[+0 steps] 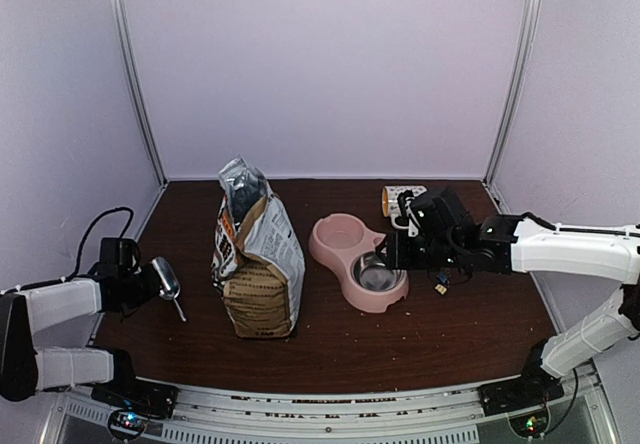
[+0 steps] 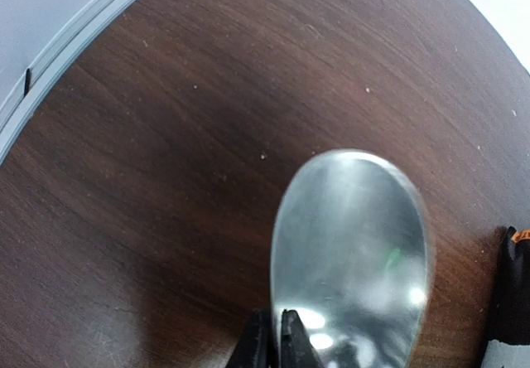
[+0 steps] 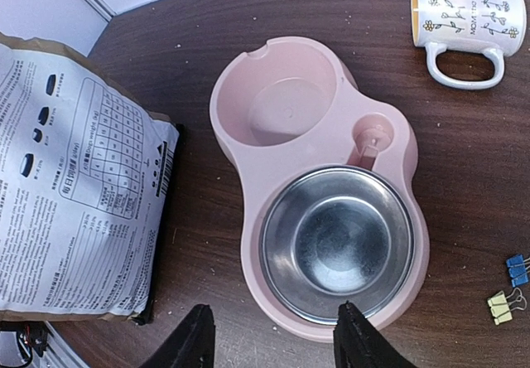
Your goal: Serve the pet food
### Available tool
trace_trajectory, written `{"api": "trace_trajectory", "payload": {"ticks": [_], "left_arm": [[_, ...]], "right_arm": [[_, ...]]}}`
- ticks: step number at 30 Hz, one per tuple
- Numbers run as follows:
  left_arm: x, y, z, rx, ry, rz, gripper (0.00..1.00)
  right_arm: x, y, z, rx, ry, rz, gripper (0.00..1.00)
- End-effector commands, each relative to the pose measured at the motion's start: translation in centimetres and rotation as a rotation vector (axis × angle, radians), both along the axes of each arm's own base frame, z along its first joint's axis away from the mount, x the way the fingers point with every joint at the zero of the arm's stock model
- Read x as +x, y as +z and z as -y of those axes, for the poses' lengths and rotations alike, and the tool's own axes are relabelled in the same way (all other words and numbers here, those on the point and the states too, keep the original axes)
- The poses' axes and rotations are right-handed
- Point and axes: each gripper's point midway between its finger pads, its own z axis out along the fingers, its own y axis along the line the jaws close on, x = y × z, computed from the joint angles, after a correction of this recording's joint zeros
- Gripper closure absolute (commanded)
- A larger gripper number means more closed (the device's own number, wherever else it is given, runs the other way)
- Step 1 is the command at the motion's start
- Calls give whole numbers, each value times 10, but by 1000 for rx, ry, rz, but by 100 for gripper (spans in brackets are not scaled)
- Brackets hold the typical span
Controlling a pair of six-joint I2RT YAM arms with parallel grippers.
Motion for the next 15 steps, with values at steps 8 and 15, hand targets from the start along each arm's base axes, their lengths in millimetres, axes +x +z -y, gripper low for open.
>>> {"api": "trace_trajectory", "payload": {"ticks": [8, 15], "left_arm": [[8, 33, -2, -19, 25, 121, 100], [-2, 99, 6, -89, 23, 301, 100]], "right_arm": [[-1, 0, 9, 1, -27, 17, 50], [-6, 30, 8, 59, 13, 92, 49]]}}
